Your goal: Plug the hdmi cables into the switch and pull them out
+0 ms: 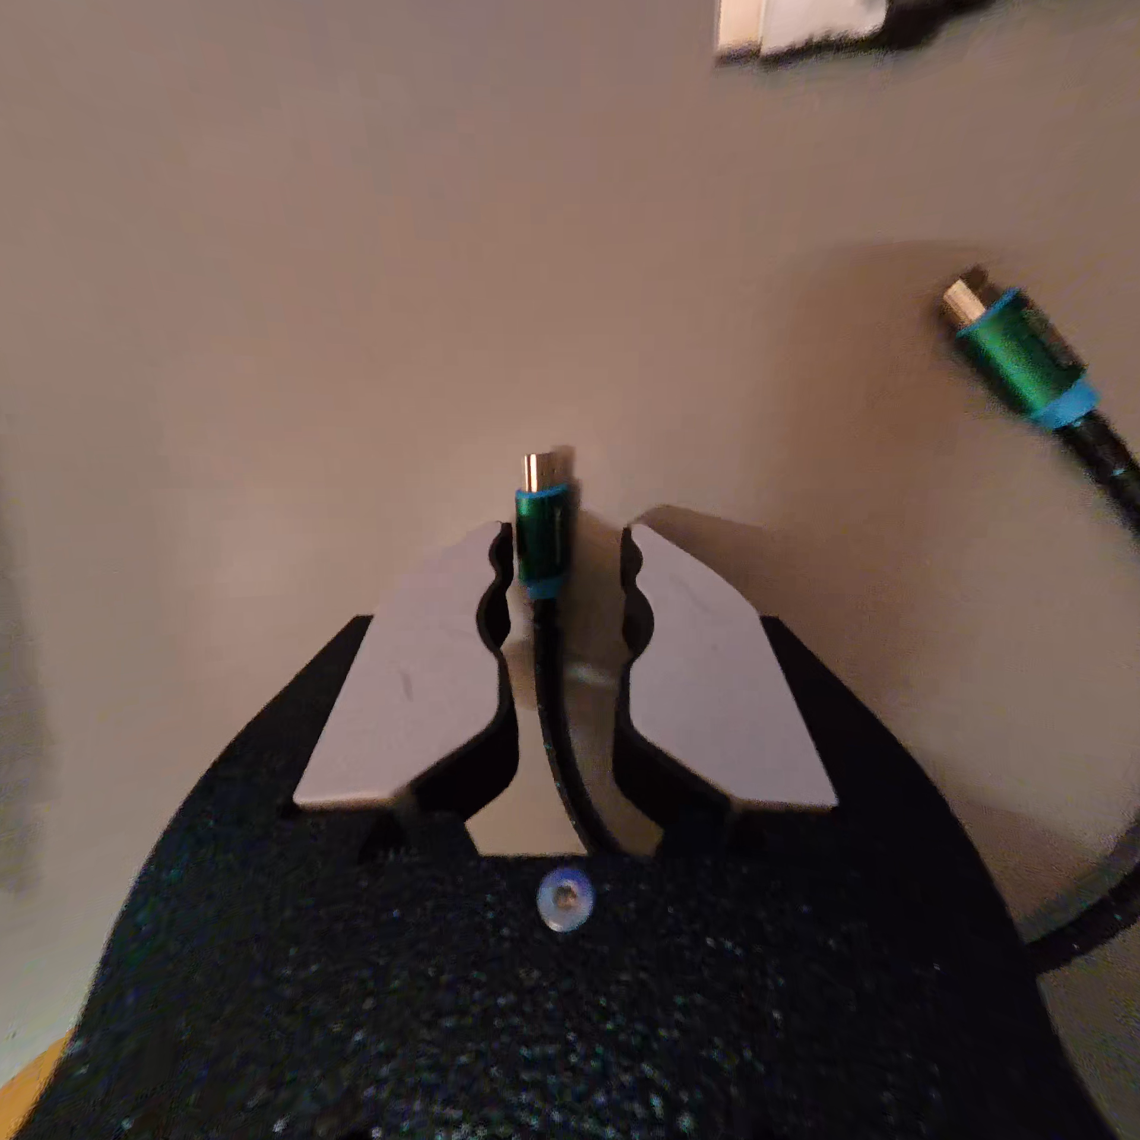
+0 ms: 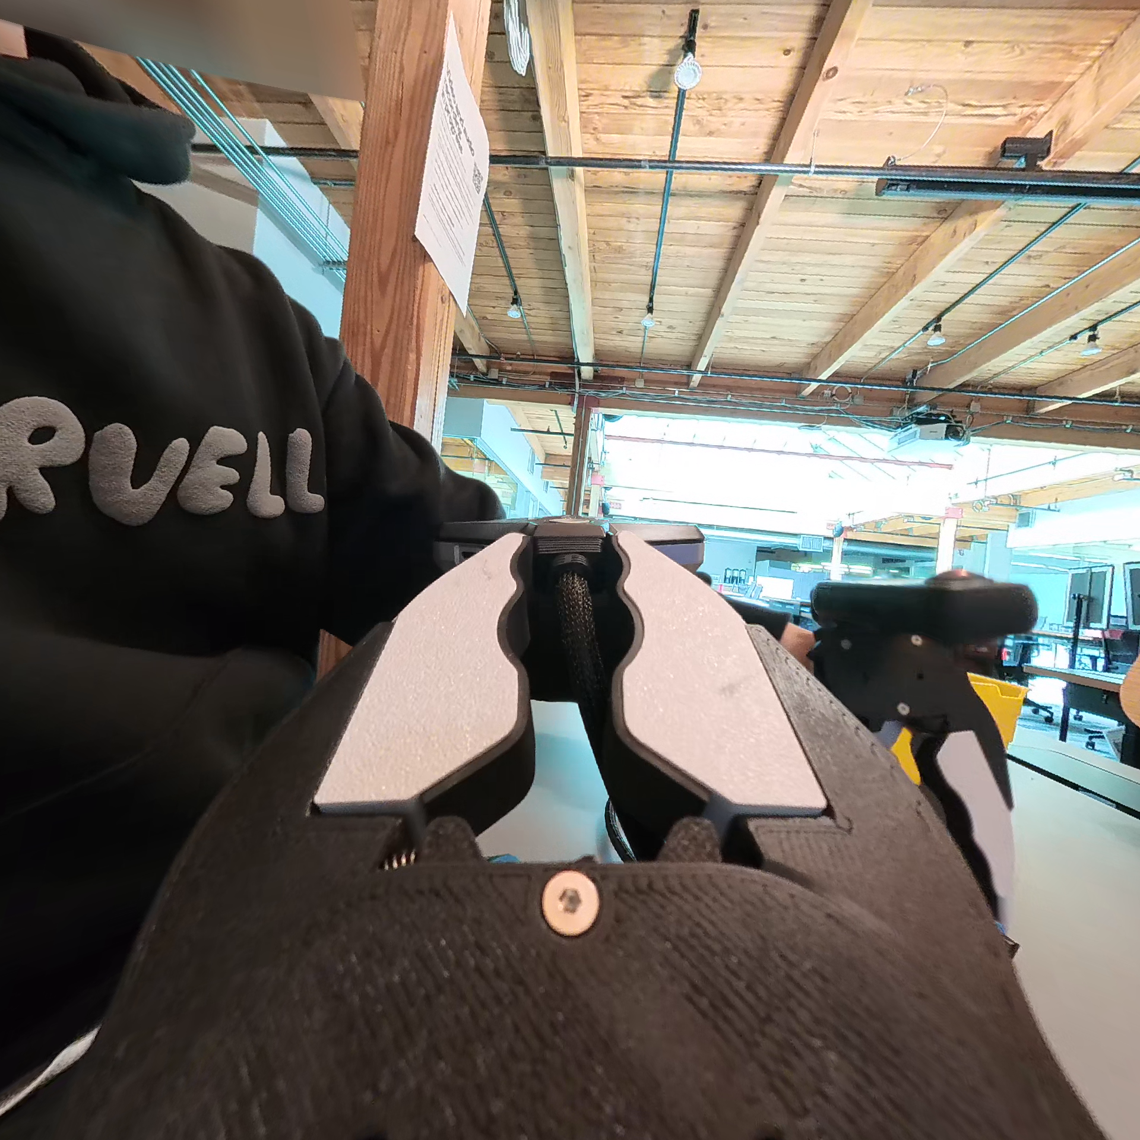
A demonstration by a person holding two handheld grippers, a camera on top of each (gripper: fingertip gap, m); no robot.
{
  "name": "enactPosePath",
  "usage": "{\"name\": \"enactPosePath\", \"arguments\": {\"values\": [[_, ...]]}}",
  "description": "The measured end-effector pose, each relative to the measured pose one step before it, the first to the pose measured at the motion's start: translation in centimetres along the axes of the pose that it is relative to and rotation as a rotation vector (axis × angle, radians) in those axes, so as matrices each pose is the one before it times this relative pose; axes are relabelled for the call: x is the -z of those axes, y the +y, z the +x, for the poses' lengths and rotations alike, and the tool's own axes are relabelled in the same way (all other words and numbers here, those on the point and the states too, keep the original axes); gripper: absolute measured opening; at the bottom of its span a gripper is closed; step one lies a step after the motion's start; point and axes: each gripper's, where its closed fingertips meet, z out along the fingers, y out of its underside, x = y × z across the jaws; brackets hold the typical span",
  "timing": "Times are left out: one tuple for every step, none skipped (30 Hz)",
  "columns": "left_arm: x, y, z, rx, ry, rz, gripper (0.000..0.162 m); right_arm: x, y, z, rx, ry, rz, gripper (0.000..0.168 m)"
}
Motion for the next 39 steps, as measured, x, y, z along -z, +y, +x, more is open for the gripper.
{"name": "enactPosePath", "arguments": {"values": [[0.053,-0.487,0.04,0.0256,0.0143,0.0411,0.032,-0.003,0.045,-0.018,0.0005,-0.0004,-0.0025,0.022],[-0.015,-0.144,-0.094,0.0233,0.0043,0.015,0.029,0.004,-0.009,-0.012,0.0022,0.0002,-0.0006,0.022],[-0.144,0.245,-0.251,0.0182,-0.0096,-0.0089,0.02,0.02,-0.036,0.015,0.0012,0.0016,0.0025,0.022],[-0.209,0.368,-0.215,0.0109,-0.0118,-0.0128,0.015,0.04,-0.08,0.061,-0.0014,0.0027,0.0046,0.023],[-0.098,0.132,-0.031,0.0087,-0.0073,0.0074,0.014,0.045,-0.093,0.079,-0.003,0.0034,0.0053,0.023],[0.015,0.023,-0.068,0.0122,-0.0172,0.0142,0.015,0.024,-0.071,0.074,0.0001,0.0036,0.0032,0.023],[0.068,0.043,-0.132,0.0006,-0.0305,0.0048,0.015,0.011,-0.052,0.068,0.0037,0.0043,0.0031,0.022],[0.05,0.078,-0.281,-0.0231,-0.0588,-0.0011,0.014,-0.001,-0.039,0.08,0.003,0.0051,0.0008,0.022],[0.098,0.178,-0.41,-0.0526,-0.081,-0.0107,0.014,0.032,-0.026,0.111,0.0031,0.0072,-0.0005,0.022],[0.192,0.239,-0.344,-0.0753,-0.0855,-0.0222,0.014,0.052,-0.049,0.161,0.002,0.0106,0.0028,0.022],[0.465,-0.038,-0.448,-0.0767,-0.0926,-0.0132,0.014,0.071,-0.071,0.17,-0.0018,0.0109,0.0042,0.022],[0.907,-0.523,-0.751,-0.0652,-0.1049,0.0122,0.014,0.063,-0.093,0.182,0.0,0.0112,0.0043,0.022],[1.29,-0.776,-1.159,-0.0517,-0.1093,0.0223,0.014,0.099,-0.164,0.19,0.0031,0.0136,0.0099,0.022],[1.511,-0.764,-1.645,-0.0404,-0.1124,0.0192,0.014,0.112,-0.218,0.188,0.0027,0.0122,0.0123,0.022],[1.625,-0.77,-2.007,-0.0377,-0.1151,0.0175,0.014,0.11,-0.225,0.196,0.0013,0.0112,0.0121,0.023],[1.61,-0.765,-2.13,-0.0377,-0.1058,0.016,0.014,0.098,-0.188,0.207,0.0007,0.0119,0.0104,0.022],[1.501,-0.711,-2.116,-0.0302,-0.0896,0.0127,0.013,0.075,-0.144,0.229,0.0006,0.0133,0.0089,0.022],[1.322,-0.716,-1.808,-0.0232,-0.0644,0.0126,0.013,0.043,-0.072,0.182,0.001,0.0101,0.0042,0.022],[1.123,-0.67,-1.407,-0.0244,-0.0421,0.0098,0.013,0.018,0.003,0.142,0.0051,0.0093,-0.001,0.022],[0.936,-0.521,-1.177,-0.0344,-0.0386,0.0027,0.013,-0.019,0.045,-0.066,0.0038,-0.0046,-0.0023,0.022],[0.835,-0.353,-0.936,-0.0441,-0.033,-0.0019,0.013,-0.072,0.096,0.051,0.0004,0.0053,-0.0062,0.022],[0.658,-0.284,-0.595,-0.0393,-0.0179,-0.0024,0.013,-0.026,0.217,0.147,0.0065,0.0117,-0.0113,0.022],[0.453,-0.124,-0.29,-0.0249,-0.0021,-0.0074,0.013,-0.032,0.207,0.005,0.0001,0.0015,-0.0139,0.022],[0.301,0.014,-0.177,-0.009,0.0024,-0.0085,0.013,-0.054,0.185,-0.047,0.0067,-0.0001,-0.0122,0.022],[0.246,0.057,-0.092,0.0043,0.0048,-0.0026,0.013,-0.055,0.171,0.031,0.0077,0.0055,-0.0088,0.022],[0.216,0.063,-0.077,0.0151,0.0069,0.003,0.013,-0.043,0.19,0.042,-0.0007,0.0034,-0.0107,0.022],[0.232,0.066,-0.168,0.0247,0.003,0.0046,0.013,-0.036,0.148,0.052,0.0012,0.0042,-0.0095,0.022],[0.241,0.078,-0.096,0.0279,0.0086,0.0033,0.013,-0.016,0.104,0.076,0.0058,0.0075,-0.006,0.022],[0.233,0.096,-0.03,0.027,0.012,-0.0003,0.013,-0.002,0.066,0.115,0.0042,0.0093,-0.0031,0.022],[0.218,0.086,-0.071,0.0224,0.0029,-0.0017,0.013,0.012,0.064,0.078,-0.0008,0.0049,-0.0033,0.022],[0.172,0.157,-0.048,0.0126,0.0024,-0.0056,0.013,0.0,0.075,0.039,-0.0011,0.002,-0.0048,0.022],[0.088,0.267,-0.03,0.0097,0.0068,-0.0119,0.013,-0.015,0.062,0.012,0.0024,0.0018,-0.0037,0.022],[-0.034,0.29,0.074,0.0132,0.0082,-0.0117,0.013,-0.04,0.074,-0.008,0.0014,-0.0002,-0.0034,0.022],[-0.058,0.28,0.135,0.0156,0.0091,-0.0076,0.013,-0.049,0.077,-0.035,-0.0001,-0.002,-0.0045,0.022],[-0.085,0.31,0.102,0.0217,0.0089,-0.0086,0.013,-0.032,0.103,-0.031,0.0012,-0.0014,-0.0053,0.022],[-0.127,0.387,0.169,0.0248,0.0141,-0.0121,0.013,-0.035,0.111,-0.01,0.0015,0.0007,-0.0058,0.022],[-0.239,0.538,0.395,0.0291,0.033,-0.0216,0.012,-0.02,0.083,0.006,0.0016,0.0007,-0.0054,0.022],[-0.302,0.594,0.475,0.0368,0.0396,-0.0247,0.012,-0.014,0.063,0.004,0.0019,0.0004,-0.0038,0.022],[-0.408,0.55,0.428,0.038,0.0389,-0.0162,0.012,-0.008,0.03,-0.028,-0.0021,-0.0026,-0.0014,0.022]]}}
